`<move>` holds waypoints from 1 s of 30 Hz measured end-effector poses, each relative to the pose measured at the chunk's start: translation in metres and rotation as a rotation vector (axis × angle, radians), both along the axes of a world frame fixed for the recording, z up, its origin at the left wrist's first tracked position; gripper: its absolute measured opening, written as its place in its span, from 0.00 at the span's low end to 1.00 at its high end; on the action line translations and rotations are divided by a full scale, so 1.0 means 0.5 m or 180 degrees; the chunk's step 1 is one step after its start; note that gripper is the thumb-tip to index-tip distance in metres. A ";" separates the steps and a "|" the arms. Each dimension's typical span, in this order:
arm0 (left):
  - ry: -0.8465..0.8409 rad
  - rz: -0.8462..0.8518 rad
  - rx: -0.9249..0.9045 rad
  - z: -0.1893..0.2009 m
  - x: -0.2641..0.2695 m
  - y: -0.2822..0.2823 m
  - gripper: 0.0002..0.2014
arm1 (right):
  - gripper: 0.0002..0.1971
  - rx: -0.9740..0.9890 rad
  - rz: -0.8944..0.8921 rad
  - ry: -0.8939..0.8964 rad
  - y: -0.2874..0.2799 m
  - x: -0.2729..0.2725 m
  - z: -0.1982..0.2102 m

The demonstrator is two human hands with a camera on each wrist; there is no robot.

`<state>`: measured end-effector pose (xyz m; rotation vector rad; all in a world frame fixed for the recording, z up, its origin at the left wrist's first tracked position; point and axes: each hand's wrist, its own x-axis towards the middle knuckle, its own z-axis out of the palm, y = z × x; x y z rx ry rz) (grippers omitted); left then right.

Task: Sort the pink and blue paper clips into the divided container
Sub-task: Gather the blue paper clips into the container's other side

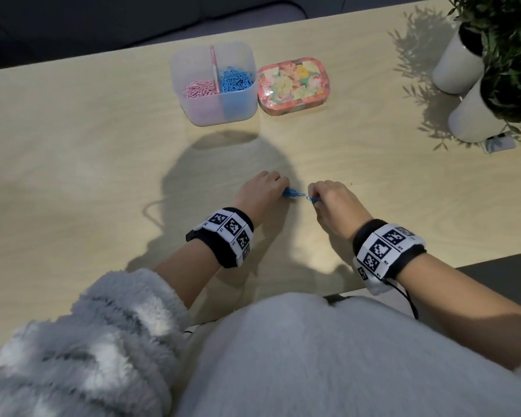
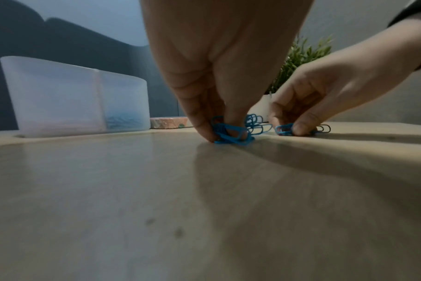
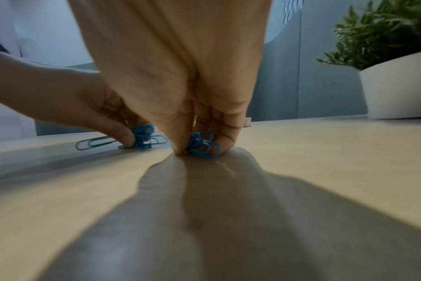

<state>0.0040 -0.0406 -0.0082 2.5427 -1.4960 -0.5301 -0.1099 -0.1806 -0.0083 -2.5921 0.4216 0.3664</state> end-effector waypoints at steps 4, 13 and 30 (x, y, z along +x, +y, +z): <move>0.0542 0.0617 -0.0475 0.013 0.023 0.008 0.11 | 0.07 0.0557 -0.0457 -0.0101 -0.039 0.015 0.005; 0.1588 0.1928 -0.1898 0.118 0.184 -0.014 0.06 | 0.10 0.1700 -0.1306 -0.0171 0.006 0.091 0.027; 0.0719 0.2643 -0.1003 0.143 0.366 -0.105 0.19 | 0.16 0.1159 -0.0245 0.0209 0.018 0.117 0.003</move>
